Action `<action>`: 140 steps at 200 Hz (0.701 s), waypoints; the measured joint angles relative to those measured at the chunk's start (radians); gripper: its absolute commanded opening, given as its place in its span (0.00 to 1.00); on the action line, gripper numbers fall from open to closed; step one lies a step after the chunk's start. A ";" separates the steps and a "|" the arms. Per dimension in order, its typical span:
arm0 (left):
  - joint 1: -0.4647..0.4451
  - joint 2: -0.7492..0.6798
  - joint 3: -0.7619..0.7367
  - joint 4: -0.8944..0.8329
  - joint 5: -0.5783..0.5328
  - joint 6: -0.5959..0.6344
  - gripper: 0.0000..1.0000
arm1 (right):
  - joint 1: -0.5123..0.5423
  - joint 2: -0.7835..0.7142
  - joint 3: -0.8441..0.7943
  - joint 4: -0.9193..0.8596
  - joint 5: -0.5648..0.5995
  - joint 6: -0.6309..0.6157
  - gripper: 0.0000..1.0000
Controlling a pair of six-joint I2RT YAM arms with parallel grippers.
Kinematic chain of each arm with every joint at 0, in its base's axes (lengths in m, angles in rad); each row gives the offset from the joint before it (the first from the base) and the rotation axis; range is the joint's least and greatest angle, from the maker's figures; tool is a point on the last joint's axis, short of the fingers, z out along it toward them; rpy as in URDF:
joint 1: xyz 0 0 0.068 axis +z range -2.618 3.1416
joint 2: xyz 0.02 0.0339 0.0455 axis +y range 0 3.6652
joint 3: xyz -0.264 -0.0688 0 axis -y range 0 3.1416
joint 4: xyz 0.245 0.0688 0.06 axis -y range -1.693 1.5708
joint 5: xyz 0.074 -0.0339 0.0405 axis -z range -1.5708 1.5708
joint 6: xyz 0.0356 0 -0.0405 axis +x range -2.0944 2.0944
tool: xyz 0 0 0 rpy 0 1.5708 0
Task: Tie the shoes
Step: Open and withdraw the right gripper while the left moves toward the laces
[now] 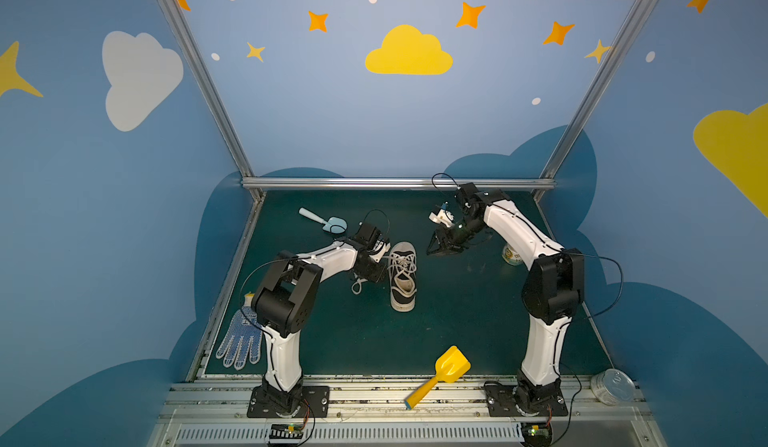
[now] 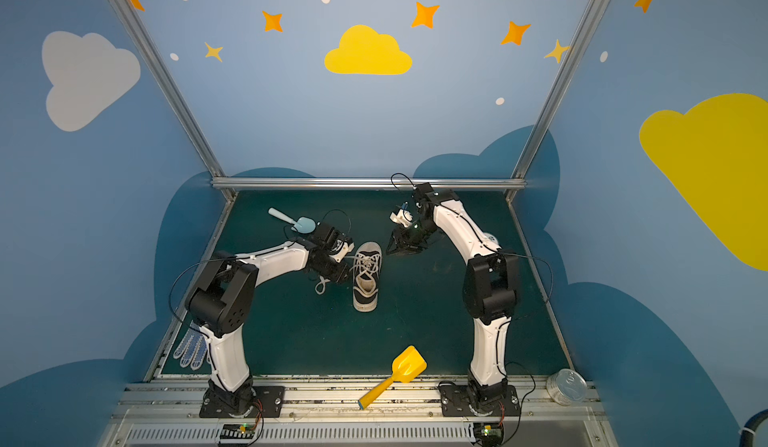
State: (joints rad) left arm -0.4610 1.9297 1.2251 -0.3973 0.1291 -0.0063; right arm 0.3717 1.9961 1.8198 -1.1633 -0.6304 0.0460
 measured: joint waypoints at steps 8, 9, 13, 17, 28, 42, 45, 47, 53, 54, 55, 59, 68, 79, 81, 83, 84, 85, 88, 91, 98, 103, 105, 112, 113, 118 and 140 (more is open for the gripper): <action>0.000 -0.001 -0.008 0.018 -0.003 -0.001 0.44 | -0.004 0.000 -0.002 -0.001 -0.004 0.000 0.44; 0.000 -0.002 -0.008 0.019 -0.003 -0.001 0.44 | -0.004 0.000 -0.002 -0.001 -0.005 0.000 0.44; -0.002 -0.002 -0.012 0.027 -0.004 -0.001 0.44 | -0.004 0.000 -0.002 -0.001 -0.007 0.000 0.44; -0.002 -0.004 -0.016 0.034 -0.005 -0.001 0.43 | -0.005 0.000 -0.002 0.000 -0.008 0.000 0.44; -0.004 -0.006 -0.027 0.055 -0.011 -0.002 0.41 | -0.006 0.000 -0.002 0.000 -0.014 0.001 0.44; -0.007 -0.013 -0.042 0.075 -0.022 -0.001 0.38 | -0.009 -0.001 -0.003 0.000 -0.022 0.002 0.43; -0.008 -0.014 -0.046 0.080 -0.023 -0.002 0.37 | -0.010 -0.002 -0.004 0.000 -0.023 0.002 0.43; -0.008 -0.015 -0.048 0.084 -0.027 -0.002 0.37 | -0.010 -0.002 -0.005 0.000 -0.024 0.002 0.43; -0.010 -0.018 -0.056 0.093 -0.032 -0.001 0.36 | -0.012 -0.006 -0.008 0.000 -0.026 0.002 0.43; -0.010 -0.019 -0.058 0.095 -0.034 -0.002 0.36 | -0.013 -0.006 -0.008 0.000 -0.026 0.003 0.43; -0.010 -0.019 -0.058 0.097 -0.034 -0.002 0.35 | -0.013 -0.007 -0.009 0.000 -0.026 0.003 0.43; -0.011 -0.021 -0.063 0.103 -0.038 -0.001 0.35 | -0.014 -0.010 -0.011 0.000 -0.026 0.003 0.43; -0.013 -0.026 -0.073 0.114 -0.048 -0.002 0.32 | -0.017 -0.016 -0.014 -0.001 -0.026 0.003 0.43; -0.017 -0.031 -0.083 0.128 -0.061 -0.001 0.30 | -0.020 -0.023 -0.014 0.001 -0.028 0.003 0.43; -0.018 -0.031 -0.085 0.130 -0.063 -0.002 0.30 | -0.021 -0.025 -0.014 0.001 -0.029 0.004 0.42; -0.018 -0.032 -0.088 0.133 -0.065 -0.001 0.29 | -0.022 -0.026 -0.014 0.001 -0.029 0.005 0.42; -0.018 -0.032 -0.089 0.135 -0.066 0.000 0.29 | -0.022 -0.027 -0.014 0.001 -0.029 0.005 0.42; -0.019 -0.033 -0.090 0.137 -0.067 0.000 0.28 | -0.022 -0.027 -0.014 0.001 -0.029 0.005 0.42; -0.020 -0.034 -0.092 0.139 -0.071 -0.001 0.27 | -0.023 -0.030 -0.016 0.002 -0.030 0.006 0.42; -0.021 -0.036 -0.096 0.144 -0.074 -0.001 0.26 | -0.023 -0.032 -0.018 0.003 -0.031 0.006 0.42; -0.023 -0.038 -0.103 0.153 -0.080 0.000 0.24 | -0.024 -0.037 -0.022 0.005 -0.034 0.008 0.42; -0.024 -0.040 -0.108 0.160 -0.085 0.000 0.22 | -0.026 -0.041 -0.025 0.006 -0.035 0.010 0.42; -0.025 -0.041 -0.109 0.163 -0.088 0.000 0.21 | -0.026 -0.042 -0.027 0.006 -0.035 0.010 0.42; -0.027 -0.043 -0.115 0.172 -0.095 -0.001 0.17 | -0.026 -0.045 -0.031 0.008 -0.037 0.013 0.42; -0.028 -0.043 -0.116 0.173 -0.096 -0.001 0.16 | -0.026 -0.046 -0.031 0.008 -0.037 0.014 0.42; -0.030 -0.044 -0.120 0.180 -0.100 -0.001 0.13 | -0.027 -0.047 -0.033 0.008 -0.038 0.016 0.42; -0.041 -0.049 -0.135 0.207 -0.106 -0.002 0.05 | -0.028 -0.050 -0.047 0.016 -0.042 0.025 0.41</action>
State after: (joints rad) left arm -0.5022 1.8805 1.0897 -0.1905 0.0227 -0.0082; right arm 0.3435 1.9457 1.7733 -1.1469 -0.6724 0.0711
